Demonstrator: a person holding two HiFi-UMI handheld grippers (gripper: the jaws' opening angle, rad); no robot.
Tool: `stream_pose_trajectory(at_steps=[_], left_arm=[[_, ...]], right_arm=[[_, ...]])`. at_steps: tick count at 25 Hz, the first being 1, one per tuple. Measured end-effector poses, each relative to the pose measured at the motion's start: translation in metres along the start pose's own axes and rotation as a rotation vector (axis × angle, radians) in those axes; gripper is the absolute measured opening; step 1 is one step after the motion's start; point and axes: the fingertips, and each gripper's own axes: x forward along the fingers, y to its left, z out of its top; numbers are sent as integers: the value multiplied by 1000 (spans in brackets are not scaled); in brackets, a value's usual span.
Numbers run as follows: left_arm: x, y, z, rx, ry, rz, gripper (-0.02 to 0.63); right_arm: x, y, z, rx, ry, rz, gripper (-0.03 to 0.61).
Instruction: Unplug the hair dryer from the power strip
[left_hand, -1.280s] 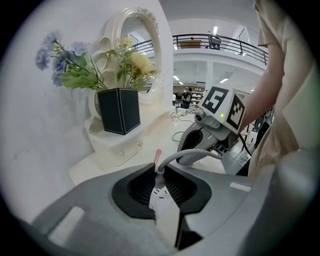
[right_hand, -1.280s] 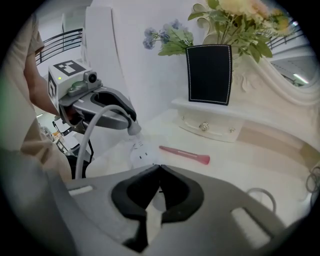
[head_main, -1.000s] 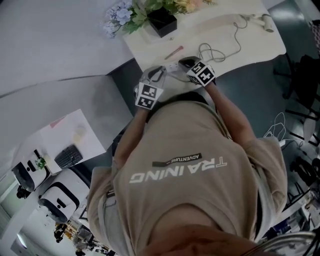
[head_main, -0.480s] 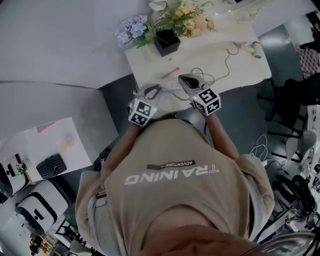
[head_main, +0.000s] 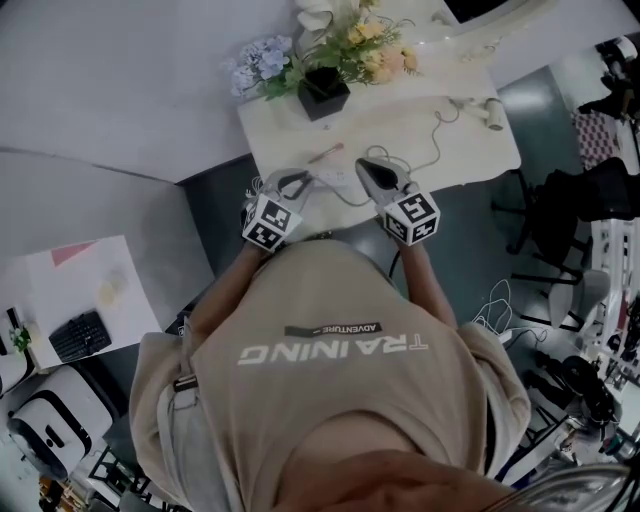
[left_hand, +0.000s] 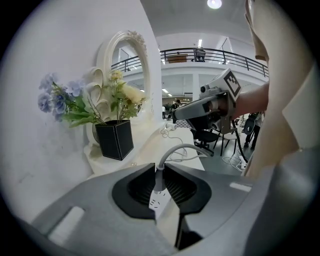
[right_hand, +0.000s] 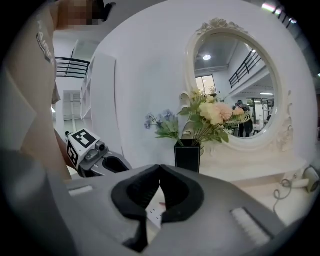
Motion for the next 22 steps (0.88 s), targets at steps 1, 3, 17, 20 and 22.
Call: stream_pose_trajectory(at_steps=[1,3,17,20,22], left_arm=[[0,0,1,2,1,-3,60],[0,-2,2,6,-1,-6,60],[-4,-2,5,16,-10,6,60],[-5,-1,6,9,-13,9,60],[-5,0,7,13,-13,8,60]], right_arm=[[0,1,0,-5,-1,1,5],[-1,3,-1,-14,0,6,5],[-4,5,7,-33,-12,36,5],[-3,7,6,-42,-5,45,5],[-2,9,7,-46,-6,49,5]])
